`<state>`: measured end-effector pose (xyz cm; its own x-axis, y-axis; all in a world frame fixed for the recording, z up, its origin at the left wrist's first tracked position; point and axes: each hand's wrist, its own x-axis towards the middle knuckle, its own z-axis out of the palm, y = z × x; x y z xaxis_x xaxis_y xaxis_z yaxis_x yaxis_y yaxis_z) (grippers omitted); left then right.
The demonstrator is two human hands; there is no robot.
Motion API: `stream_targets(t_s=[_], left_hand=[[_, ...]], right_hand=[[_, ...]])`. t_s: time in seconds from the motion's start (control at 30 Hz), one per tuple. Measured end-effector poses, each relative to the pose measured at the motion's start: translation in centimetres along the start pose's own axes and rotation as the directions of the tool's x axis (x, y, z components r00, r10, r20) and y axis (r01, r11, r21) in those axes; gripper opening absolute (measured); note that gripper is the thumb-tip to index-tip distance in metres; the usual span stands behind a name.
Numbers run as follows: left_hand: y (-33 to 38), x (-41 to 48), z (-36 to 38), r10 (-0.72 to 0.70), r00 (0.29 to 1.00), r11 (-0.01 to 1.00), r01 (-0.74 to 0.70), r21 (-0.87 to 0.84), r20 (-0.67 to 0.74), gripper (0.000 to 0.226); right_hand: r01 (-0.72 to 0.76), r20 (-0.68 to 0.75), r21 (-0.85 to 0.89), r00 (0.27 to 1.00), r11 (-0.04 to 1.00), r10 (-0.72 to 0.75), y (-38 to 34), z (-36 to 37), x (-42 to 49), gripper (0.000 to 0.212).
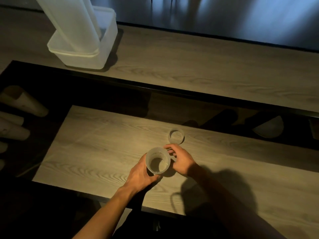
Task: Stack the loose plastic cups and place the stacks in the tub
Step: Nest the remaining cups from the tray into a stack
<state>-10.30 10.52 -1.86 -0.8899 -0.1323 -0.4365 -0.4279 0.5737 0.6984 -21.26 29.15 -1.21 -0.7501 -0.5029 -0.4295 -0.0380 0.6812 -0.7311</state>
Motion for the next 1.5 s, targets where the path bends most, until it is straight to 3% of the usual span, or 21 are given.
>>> stream_targets(t_s=[0.13, 0.23, 0.3, 0.47, 0.53, 0.6, 0.67, 0.73, 0.83, 0.93, 1.03, 1.13, 1.2, 1.37, 1.5], left_hand=[[-0.4, 0.6, -1.1, 0.039, 0.995, 0.997, -0.045, 0.067, 0.09, 0.081], [-1.0, 1.5, -1.9, 0.063, 0.992, 0.995, -0.071, 0.068, 0.113, 0.077], [-1.0, 2.4, -2.6, 0.055, 0.994, 0.995, -0.063, 0.076, 0.094, 0.068], [-0.8, 5.4, -4.2, 0.059, 0.997, 0.998, -0.06, 0.022, 0.053, 0.06], [-0.3, 6.5, -4.7, 0.07, 0.997, 0.998, -0.07, -0.006, 0.024, 0.063], [0.8, 7.6, -5.2, 0.125, 0.992, 0.992, -0.125, 0.002, -0.003, 0.078], [2.0, 8.5, -5.7, 0.19, 0.982, 0.982, -0.19, 0.012, 0.004, 0.098], [2.9, 9.1, -5.8, 0.206, 0.978, 0.978, -0.206, -0.01, 0.025, 0.108], [3.5, 9.7, -5.4, 0.179, 0.983, 0.983, -0.177, -0.041, 0.043, 0.096], [3.6, 10.1, -5.2, 0.229, 0.973, 0.972, -0.23, 0.044, 0.033, 0.06], [3.5, 10.6, -4.9, 0.287, 0.958, 0.949, -0.284, 0.137, -0.007, 0.019], [3.2, 11.1, -4.5, 0.239, 0.971, 0.959, -0.241, 0.149, 0.032, 0.026], [3.3, 10.9, -4.4, 0.18, 0.979, 0.979, -0.188, 0.081, 0.094, 0.037], [2.5, 9.5, -4.2, 0.145, 0.979, 0.989, -0.149, 0.018, 0.143, 0.045], [1.1, 8.4, -4.5, 0.096, 0.987, 0.995, -0.091, -0.041, 0.127, 0.067]], right_hand=[[-0.053, -0.306, -0.175, 0.952, 0.983, -0.003, -0.7, -2.6, 1.8, 0.036], [-0.106, -0.287, -0.319, 0.958, 0.942, 0.011, -1.1, -2.8, 3.7, 0.036], [-0.132, -0.263, -0.397, 0.964, 0.908, 0.025, -1.1, -2.3, 4.9, 0.023], [-0.124, -0.289, -0.401, 0.957, 0.908, 0.003, -2.0, -2.2, 6.4, 0.022], [-0.118, -0.286, -0.237, 0.957, 0.964, 0.047, -2.3, -2.3, 6.4, 0.021], [-0.095, -0.221, 0.053, 0.97, 0.994, 0.105, -2.5, -2.4, 6.5, 0.016], [-0.091, -0.152, 0.357, 0.976, 0.93, 0.154, -2.3, -2.2, 6.9, 0.011], [-0.149, -0.098, 0.522, 0.967, 0.84, 0.233, -2.1, -1.9, 7.1, 0.014], [-0.252, 0.025, 0.697, 0.944, 0.672, 0.329, -1.8, -1.5, 7.2, 0.019], [-0.259, 0.058, 0.784, 0.935, 0.564, 0.349, -2.0, -1.2, 6.5, 0.023], [-0.144, -0.11, 0.669, 0.951, 0.73, 0.288, -1.1, -0.4, 5.8, 0.034], [-0.058, -0.273, 0.459, 0.94, 0.887, 0.203, 0.2, 0.1, 5.7, 0.012], [-0.073, -0.312, 0.258, 0.938, 0.963, 0.155, 0.4, 0.0, 6.1, 0.012], [-0.125, -0.3, -0.162, 0.951, 0.979, 0.072, -0.3, 0.3, 7.3, 0.011], [-0.184, -0.371, -0.28, 0.926, 0.942, 0.071, -1.1, 0.3, 7.4, 0.016]])
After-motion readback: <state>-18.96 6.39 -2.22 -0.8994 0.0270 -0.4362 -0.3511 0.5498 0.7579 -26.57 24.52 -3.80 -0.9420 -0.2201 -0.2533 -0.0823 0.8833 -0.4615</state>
